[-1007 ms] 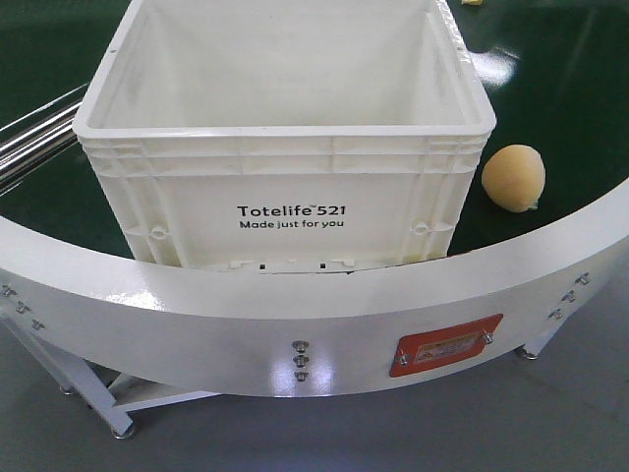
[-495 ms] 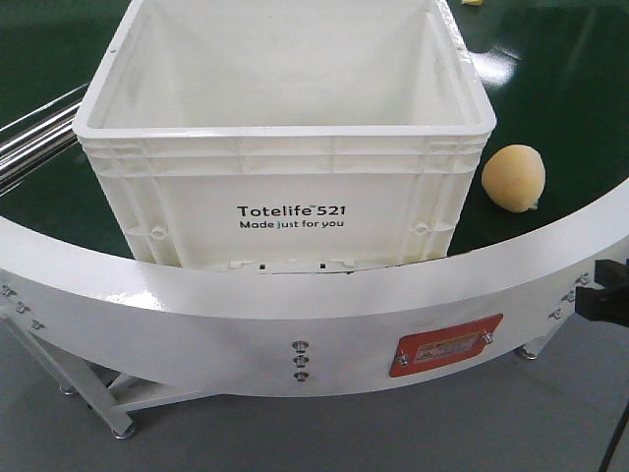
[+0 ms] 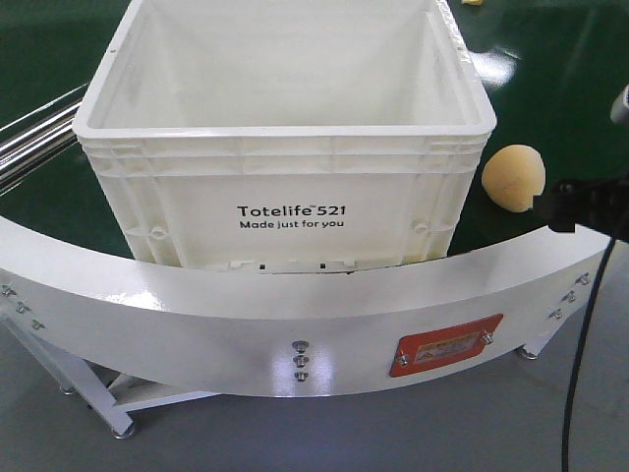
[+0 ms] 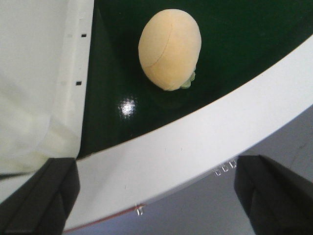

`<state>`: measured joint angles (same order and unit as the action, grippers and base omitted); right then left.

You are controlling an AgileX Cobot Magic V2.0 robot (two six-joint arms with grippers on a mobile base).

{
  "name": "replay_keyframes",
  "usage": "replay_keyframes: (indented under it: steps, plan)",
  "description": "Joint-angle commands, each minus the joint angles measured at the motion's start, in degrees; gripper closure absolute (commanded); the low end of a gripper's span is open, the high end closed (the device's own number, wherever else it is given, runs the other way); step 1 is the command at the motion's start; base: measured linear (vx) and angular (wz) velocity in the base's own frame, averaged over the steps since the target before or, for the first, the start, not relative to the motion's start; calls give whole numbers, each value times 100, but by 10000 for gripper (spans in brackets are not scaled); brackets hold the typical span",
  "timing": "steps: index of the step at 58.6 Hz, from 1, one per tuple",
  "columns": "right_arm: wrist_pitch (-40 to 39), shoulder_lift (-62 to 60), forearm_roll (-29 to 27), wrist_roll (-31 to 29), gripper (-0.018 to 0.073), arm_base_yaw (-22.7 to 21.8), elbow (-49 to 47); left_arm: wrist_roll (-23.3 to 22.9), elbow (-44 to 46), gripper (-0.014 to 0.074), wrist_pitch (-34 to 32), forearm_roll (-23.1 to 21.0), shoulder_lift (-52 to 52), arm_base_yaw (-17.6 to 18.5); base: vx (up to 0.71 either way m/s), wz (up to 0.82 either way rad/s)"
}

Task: Place moving items into box and shelve
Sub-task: 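Grasp the yellow plush toy with the right gripper and lift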

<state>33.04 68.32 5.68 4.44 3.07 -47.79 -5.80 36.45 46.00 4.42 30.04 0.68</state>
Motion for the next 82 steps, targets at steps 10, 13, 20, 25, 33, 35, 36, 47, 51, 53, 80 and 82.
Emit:
replay_keyframes:
  steps: [10,13,20,25,33,35,36,47,51,53,80,82]
  plan:
    - [89,1394,-1517,-1288,-135,-805,-1438,-35,189,22,-285,-16,56,24,0,0]
    - [166,1705,-1950,-1667,-134,-910,-1708,-35,189,22,-285,-16,56,24,0,0]
    - [98,2283,-2391,-2176,-127,-926,-2190,-35,189,22,-302,-11,56,24,0,0]
    - [-30,2656,-2473,-2242,-123,-926,-2485,-35,189,22,-328,-11,56,24,0,0]
    - [-295,3130,-2445,-2248,-119,-926,-2772,-35,189,22,-328,-11,56,24,0,0]
    - [-407,3230,-2446,-2265,-117,-926,-2813,-35,189,22,-322,-11,56,24,0,0]
    - [-441,3272,-2446,-2265,-116,-926,-2813,-35,189,22,-322,-11,56,24,0,0]
    - [-831,3724,-2463,-2364,-103,-926,-2818,-35,189,22,-316,-11,56,24,0,0]
    - [-824,3856,-2538,-2435,-97,-926,-2818,-35,189,22,-310,-11,56,24,0,0]
    - [-818,3914,-2607,-2507,-91,-926,-2818,-35,189,22,-310,-11,56,24,0,0]
    - [-676,3798,-2621,-2758,261,-926,-2810,-35,189,22,-272,-16,56,24,0,0]
    - [-671,3669,-2592,-2861,261,-913,-2810,-35,189,22,-260,-16,56,24,0,0]
